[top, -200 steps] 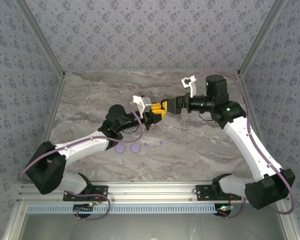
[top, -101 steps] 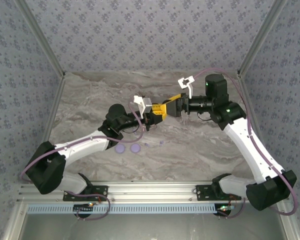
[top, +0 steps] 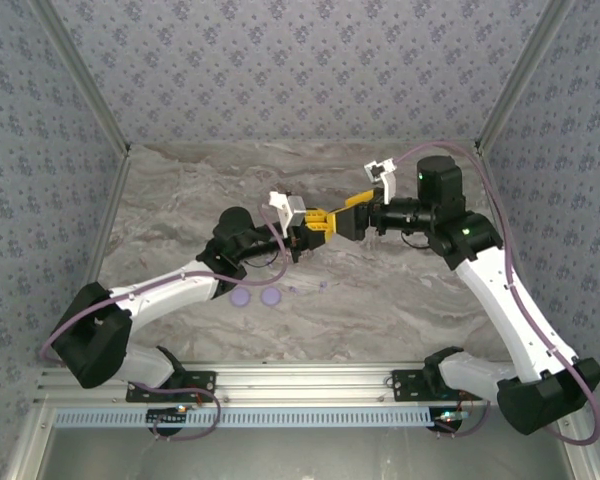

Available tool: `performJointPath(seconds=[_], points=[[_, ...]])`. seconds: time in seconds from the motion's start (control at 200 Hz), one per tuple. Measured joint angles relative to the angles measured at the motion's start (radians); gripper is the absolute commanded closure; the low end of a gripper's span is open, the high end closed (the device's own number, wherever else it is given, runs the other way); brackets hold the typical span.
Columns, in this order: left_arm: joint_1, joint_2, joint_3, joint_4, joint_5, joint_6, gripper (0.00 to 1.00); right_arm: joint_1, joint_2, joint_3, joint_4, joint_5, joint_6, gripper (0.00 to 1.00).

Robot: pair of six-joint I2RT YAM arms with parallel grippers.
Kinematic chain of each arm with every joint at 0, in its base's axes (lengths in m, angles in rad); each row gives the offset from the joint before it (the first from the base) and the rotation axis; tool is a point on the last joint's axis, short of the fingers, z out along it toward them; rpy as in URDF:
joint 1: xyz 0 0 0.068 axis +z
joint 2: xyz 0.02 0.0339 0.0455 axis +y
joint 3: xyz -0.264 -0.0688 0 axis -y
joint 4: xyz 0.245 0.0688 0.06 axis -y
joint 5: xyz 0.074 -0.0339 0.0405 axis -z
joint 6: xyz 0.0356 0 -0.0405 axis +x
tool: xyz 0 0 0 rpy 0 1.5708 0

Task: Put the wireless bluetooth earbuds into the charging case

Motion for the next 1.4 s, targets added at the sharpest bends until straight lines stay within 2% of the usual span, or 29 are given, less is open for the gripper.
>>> performJointPath(seconds=[0.105, 0.225, 0.425, 0.535, 0.685, 0.899, 1.189, 1.239, 1.354, 1.399], points=[[0.0, 0.024, 0.012, -0.019, -0.018, 0.0, 1.0, -0.042, -0.04, -0.022, -0.006, 0.128, -0.013, 0.0], [0.0, 0.081, 0.066, -0.088, -0.082, -0.008, 1.0, -0.123, -0.147, -0.137, 0.058, 0.226, 0.011, 0.0], [0.016, 0.245, 0.217, -0.227, -0.162, -0.08, 1.0, -0.213, -0.232, -0.268, 0.134, 0.273, 0.085, 0.0], [0.042, 0.378, 0.356, -0.368, -0.19, -0.158, 1.0, -0.23, -0.241, -0.304, 0.153, 0.285, 0.127, 0.0], [0.098, 0.599, 0.598, -0.556, -0.15, -0.293, 1.0, -0.253, -0.244, -0.35, 0.164, 0.288, 0.171, 0.0], [0.142, 0.817, 0.767, -0.718, -0.082, -0.431, 1.0, -0.262, -0.245, -0.357, 0.161, 0.287, 0.182, 0.0], [0.133, 0.953, 0.885, -0.792, -0.029, -0.532, 1.0, -0.264, -0.245, -0.37, 0.16, 0.288, 0.19, 0.0], [0.133, 0.959, 0.892, -0.793, -0.025, -0.542, 0.93, -0.263, -0.245, -0.371, 0.159, 0.288, 0.19, 0.0], [0.133, 0.966, 0.901, -0.792, -0.022, -0.56, 0.67, -0.263, -0.245, -0.371, 0.159, 0.288, 0.19, 0.0], [0.134, 0.967, 0.902, -0.792, -0.021, -0.563, 0.62, -0.263, -0.245, -0.371, 0.158, 0.29, 0.189, 0.0]])
